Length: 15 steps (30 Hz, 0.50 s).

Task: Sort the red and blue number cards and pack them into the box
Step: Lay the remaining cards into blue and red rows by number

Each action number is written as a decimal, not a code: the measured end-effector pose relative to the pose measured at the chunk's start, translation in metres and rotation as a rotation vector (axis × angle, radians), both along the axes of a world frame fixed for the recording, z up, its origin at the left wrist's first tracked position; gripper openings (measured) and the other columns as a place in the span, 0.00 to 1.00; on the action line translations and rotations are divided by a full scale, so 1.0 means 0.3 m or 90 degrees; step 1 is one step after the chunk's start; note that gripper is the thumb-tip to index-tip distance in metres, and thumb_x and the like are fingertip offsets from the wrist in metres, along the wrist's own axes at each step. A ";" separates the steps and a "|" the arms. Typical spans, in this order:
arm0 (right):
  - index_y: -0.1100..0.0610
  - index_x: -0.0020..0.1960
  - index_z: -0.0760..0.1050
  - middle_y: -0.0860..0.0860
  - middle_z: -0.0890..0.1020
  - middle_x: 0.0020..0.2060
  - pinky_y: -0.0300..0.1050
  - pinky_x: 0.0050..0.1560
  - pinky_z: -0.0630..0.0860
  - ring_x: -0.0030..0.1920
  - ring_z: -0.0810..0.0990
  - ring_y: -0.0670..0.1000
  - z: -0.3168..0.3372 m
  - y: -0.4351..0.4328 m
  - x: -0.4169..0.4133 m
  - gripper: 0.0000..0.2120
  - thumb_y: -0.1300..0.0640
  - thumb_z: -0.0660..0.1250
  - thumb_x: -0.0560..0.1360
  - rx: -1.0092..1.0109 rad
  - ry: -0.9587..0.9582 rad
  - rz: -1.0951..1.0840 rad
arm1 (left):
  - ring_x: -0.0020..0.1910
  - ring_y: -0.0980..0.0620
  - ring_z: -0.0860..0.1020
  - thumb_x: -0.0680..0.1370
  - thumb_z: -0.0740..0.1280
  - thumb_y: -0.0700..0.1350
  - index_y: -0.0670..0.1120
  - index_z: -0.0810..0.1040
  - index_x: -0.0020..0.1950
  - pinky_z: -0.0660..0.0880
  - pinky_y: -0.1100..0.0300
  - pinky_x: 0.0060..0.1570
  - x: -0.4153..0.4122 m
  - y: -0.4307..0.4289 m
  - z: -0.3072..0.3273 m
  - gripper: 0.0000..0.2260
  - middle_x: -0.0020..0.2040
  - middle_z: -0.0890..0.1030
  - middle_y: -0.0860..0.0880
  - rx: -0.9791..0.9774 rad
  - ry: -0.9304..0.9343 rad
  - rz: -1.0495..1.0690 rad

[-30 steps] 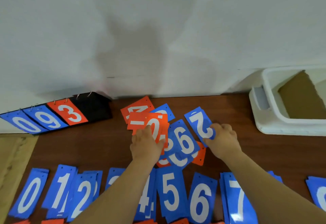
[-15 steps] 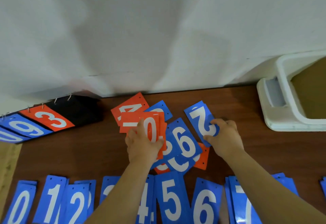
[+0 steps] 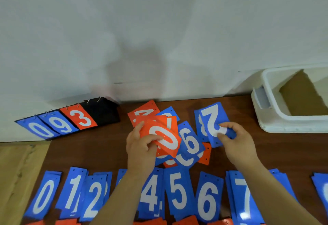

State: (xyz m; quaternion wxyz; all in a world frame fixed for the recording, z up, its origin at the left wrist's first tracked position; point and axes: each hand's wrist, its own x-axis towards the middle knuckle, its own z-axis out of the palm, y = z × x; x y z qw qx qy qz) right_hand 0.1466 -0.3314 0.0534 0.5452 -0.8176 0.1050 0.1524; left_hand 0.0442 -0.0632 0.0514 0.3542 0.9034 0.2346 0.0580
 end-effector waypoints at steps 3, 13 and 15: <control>0.48 0.54 0.80 0.58 0.86 0.48 0.55 0.40 0.83 0.41 0.86 0.61 0.100 0.058 -0.090 0.11 0.63 0.71 0.78 0.222 0.082 -0.006 | 0.76 0.56 0.64 0.78 0.72 0.35 0.63 0.85 0.46 0.73 0.56 0.68 -0.076 -0.021 0.086 0.20 0.76 0.62 0.66 -0.157 -0.059 -0.014; 0.58 0.55 0.78 0.55 0.87 0.51 0.60 0.52 0.81 0.50 0.86 0.63 0.224 0.284 -0.384 0.10 0.68 0.71 0.77 0.370 0.178 0.057 | 0.71 0.62 0.69 0.77 0.71 0.32 0.63 0.85 0.52 0.79 0.67 0.55 -0.349 -0.043 0.254 0.23 0.76 0.62 0.65 -0.307 -0.126 -0.006; 0.55 0.54 0.79 0.53 0.86 0.52 0.61 0.52 0.82 0.48 0.87 0.58 0.241 0.326 -0.434 0.09 0.66 0.72 0.76 0.306 0.113 0.061 | 0.70 0.55 0.74 0.78 0.71 0.35 0.65 0.82 0.59 0.82 0.52 0.57 -0.399 -0.011 0.259 0.23 0.78 0.64 0.59 -0.461 -0.121 0.067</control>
